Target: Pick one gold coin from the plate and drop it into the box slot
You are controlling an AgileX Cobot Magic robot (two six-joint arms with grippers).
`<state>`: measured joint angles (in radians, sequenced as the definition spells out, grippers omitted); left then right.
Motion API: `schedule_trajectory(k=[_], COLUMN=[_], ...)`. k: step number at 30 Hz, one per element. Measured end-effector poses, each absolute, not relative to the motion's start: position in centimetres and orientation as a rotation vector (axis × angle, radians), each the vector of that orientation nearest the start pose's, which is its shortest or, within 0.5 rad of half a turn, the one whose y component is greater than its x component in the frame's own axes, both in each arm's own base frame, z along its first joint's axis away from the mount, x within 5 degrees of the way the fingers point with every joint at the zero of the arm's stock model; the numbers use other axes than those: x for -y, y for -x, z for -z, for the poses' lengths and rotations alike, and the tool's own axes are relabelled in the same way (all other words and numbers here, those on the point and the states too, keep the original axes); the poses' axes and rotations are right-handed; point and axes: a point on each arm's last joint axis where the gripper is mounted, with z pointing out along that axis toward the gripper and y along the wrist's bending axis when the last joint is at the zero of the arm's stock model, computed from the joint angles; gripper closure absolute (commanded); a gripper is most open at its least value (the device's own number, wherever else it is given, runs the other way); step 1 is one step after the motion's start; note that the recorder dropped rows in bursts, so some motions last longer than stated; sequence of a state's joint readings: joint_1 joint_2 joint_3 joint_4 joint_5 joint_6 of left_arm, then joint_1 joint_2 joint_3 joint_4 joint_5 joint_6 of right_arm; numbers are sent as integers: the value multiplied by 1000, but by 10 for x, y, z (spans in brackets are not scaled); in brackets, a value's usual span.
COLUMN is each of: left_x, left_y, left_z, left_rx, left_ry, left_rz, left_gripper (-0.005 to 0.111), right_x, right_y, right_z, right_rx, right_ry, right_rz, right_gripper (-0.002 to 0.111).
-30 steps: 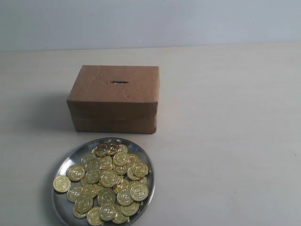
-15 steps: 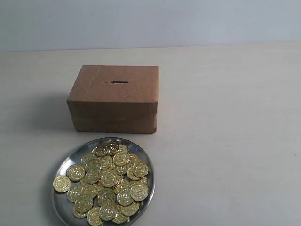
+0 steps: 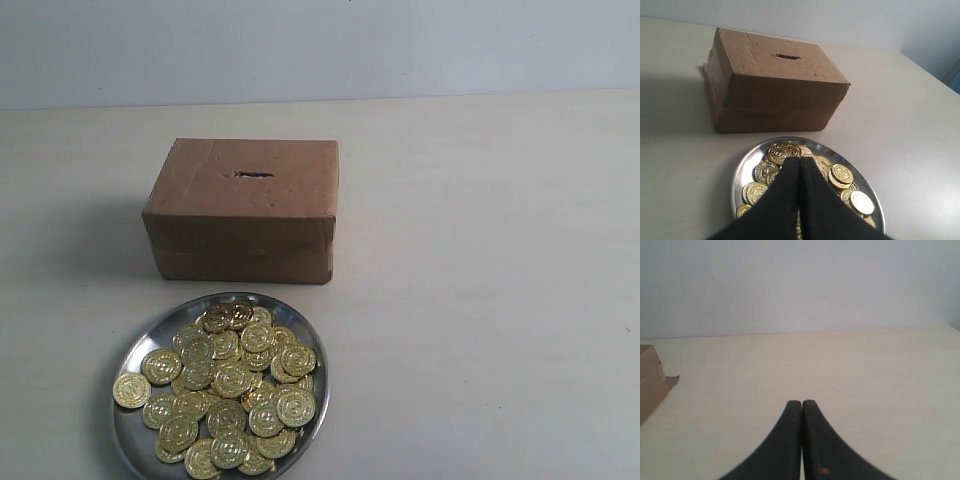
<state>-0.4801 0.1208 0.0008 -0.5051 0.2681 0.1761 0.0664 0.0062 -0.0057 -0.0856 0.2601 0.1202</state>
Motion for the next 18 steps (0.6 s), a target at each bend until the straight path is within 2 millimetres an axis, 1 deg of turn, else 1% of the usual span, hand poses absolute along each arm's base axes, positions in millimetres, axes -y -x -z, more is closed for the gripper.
schedule_trajectory(k=[9,18], left_x=[39,39], left_y=[-50,-50], left_z=[-185,-184], left_rx=[-1876,-1878], left_ry=[-249,-250], left_rz=[668,668], left_gripper=[107,107], right_x=[-3,-2], right_y=[-55,-55], right_z=[-189,-188], right_rx=[-1768,-1777], right_ry=[54,22], right_rz=[-48,-31], right_gripper=[108,108])
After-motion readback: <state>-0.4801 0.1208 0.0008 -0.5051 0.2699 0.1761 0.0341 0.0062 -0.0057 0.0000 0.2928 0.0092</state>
